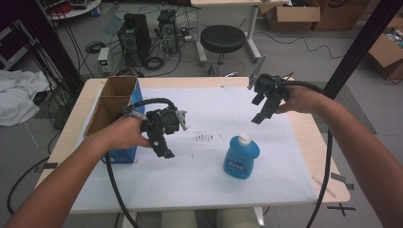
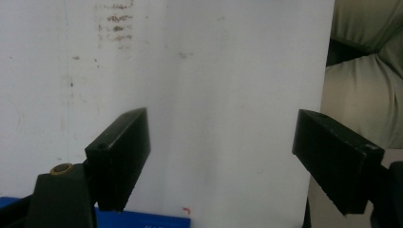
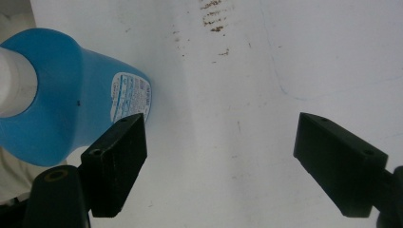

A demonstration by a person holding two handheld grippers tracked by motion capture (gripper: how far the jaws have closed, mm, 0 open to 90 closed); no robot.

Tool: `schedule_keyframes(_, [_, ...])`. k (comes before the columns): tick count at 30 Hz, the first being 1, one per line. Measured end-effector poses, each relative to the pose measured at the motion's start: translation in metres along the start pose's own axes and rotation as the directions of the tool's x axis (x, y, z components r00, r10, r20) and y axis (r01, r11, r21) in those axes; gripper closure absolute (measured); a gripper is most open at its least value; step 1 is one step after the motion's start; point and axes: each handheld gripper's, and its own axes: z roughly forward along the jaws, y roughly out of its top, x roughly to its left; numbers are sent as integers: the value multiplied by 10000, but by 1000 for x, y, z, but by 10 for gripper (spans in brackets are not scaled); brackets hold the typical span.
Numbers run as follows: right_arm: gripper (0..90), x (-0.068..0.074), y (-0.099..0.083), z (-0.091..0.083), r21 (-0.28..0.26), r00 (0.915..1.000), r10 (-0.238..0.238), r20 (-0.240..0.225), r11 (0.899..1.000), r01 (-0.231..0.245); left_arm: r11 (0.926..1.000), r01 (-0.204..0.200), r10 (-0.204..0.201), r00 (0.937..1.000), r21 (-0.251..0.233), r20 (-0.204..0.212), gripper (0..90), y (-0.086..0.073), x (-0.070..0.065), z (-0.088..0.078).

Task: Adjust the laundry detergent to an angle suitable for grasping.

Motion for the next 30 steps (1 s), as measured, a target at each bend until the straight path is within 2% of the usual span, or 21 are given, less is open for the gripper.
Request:
schedule_keyframes(8, [176,-1,-1,1,69,10000,-11,0,10000,11,9996,264,-264,9996,-57,-45,208,-5,1,0])
schedule_keyframes(25, [171,0,-5,-6,-59,9999,-39,125,10000,40,9995,312,-313,9994,-26,-129,208,-1,-2,1])
schedule_keyframes(27, [171,1,-8,-7,-63,9999,8,150,10000,-7,9998,180,-180,9997,30,-134,208,1,-2,1])
schedule_keyframes(30, [171,2,-10,-8,-80,9998,23,181,10000,-22,9998,213,-213,9997,-27,-137,208,2,-1,1])
